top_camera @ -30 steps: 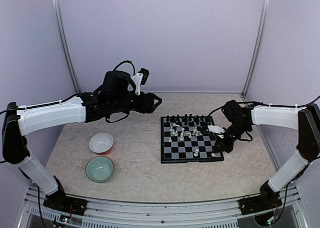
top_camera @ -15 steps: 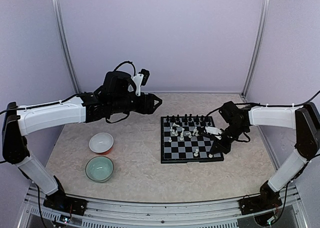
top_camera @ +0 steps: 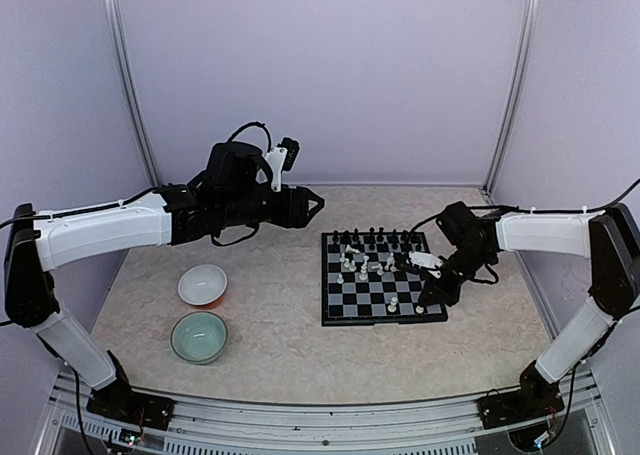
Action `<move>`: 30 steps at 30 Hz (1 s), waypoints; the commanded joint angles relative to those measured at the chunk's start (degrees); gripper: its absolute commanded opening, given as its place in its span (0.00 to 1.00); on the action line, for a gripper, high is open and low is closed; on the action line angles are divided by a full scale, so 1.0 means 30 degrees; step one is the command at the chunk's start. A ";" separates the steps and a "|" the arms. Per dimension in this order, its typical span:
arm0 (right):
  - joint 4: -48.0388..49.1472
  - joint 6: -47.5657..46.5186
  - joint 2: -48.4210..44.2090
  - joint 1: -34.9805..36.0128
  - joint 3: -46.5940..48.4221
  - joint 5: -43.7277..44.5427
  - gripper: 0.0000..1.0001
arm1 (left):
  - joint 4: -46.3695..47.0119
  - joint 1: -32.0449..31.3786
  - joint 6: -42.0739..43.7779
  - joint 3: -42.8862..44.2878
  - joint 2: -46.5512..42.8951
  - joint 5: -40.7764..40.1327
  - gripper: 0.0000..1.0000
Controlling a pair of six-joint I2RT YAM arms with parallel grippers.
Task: Set up the chess pieces on the board
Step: Place the knight at g1.
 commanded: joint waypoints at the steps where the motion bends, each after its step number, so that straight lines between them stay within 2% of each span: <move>1: 0.0242 0.0179 0.0440 0.0313 0.0270 0.0242 0.04 | -0.0043 -0.0176 0.0362 0.0643 0.0159 -0.0065 0.66; 4: 0.0211 0.0179 0.0507 0.0357 0.0286 0.0313 0.05 | -0.0065 -0.0204 0.0381 0.0643 0.0135 -0.0094 0.67; 9: 0.0241 0.0223 0.0444 0.0416 0.0172 0.0558 0.14 | -0.0070 -0.0234 0.0393 0.0668 0.0134 -0.0050 0.67; 21: 0.0461 0.0304 0.0347 0.0416 0.0221 0.0771 0.18 | -0.0099 -0.0322 0.0422 0.0670 0.0163 -0.0058 0.67; 26: -0.0551 -0.0131 0.0054 0.0416 0.0781 -0.1040 0.24 | -0.0156 -0.0351 0.0422 0.0718 0.0192 -0.0072 0.67; 30: -0.1493 -0.0261 -0.0556 -0.0188 0.2501 -0.2179 0.27 | -0.0209 -0.0456 0.0494 0.0732 0.0119 -0.0134 0.67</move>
